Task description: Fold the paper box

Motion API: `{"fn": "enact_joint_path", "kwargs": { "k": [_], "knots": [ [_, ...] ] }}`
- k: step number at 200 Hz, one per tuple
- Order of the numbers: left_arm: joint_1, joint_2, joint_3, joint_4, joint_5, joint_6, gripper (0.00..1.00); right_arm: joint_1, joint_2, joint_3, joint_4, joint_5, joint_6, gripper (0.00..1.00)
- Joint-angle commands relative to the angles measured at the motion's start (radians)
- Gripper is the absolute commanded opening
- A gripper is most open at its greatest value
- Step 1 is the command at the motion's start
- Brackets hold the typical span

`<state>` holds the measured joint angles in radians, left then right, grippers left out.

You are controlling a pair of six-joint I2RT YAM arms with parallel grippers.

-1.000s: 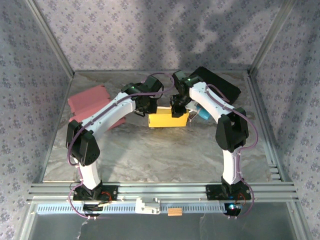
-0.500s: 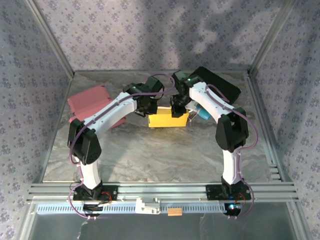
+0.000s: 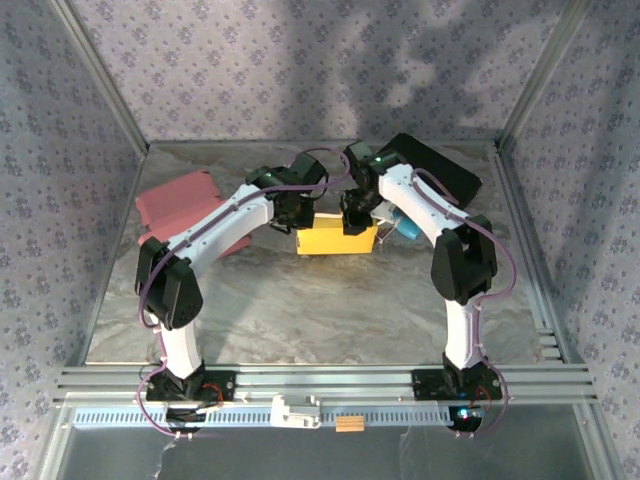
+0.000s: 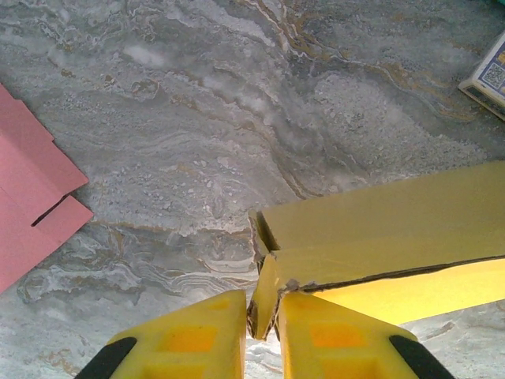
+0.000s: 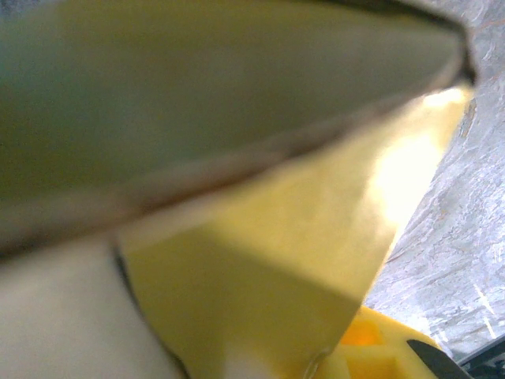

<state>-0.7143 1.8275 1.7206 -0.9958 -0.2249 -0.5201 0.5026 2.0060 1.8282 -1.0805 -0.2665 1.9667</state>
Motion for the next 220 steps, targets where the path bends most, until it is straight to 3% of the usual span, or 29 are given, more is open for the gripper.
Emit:
{"fn": "enact_joint_path", "kwargs": {
  "k": [1, 105, 185, 220],
  "knots": [
    [0.001, 0.0, 0.036, -0.023, -0.016, 0.006, 0.18, -0.003, 0.027, -0.03, -0.016, 0.004, -0.008, 0.21],
    [-0.001, -0.006, 0.04, -0.022, -0.022, 0.012, 0.17, 0.0, 0.027, -0.038, -0.01, -0.001, -0.008, 0.21],
    [-0.002, -0.007, 0.05, -0.036, -0.012, -0.003, 0.01, 0.007, 0.028, -0.039, -0.005, -0.002, -0.007, 0.2],
    [0.004, -0.001, 0.057, -0.052, 0.004, -0.033, 0.0, 0.007, 0.028, -0.041, -0.001, -0.002, -0.003, 0.2]
  ]
}}
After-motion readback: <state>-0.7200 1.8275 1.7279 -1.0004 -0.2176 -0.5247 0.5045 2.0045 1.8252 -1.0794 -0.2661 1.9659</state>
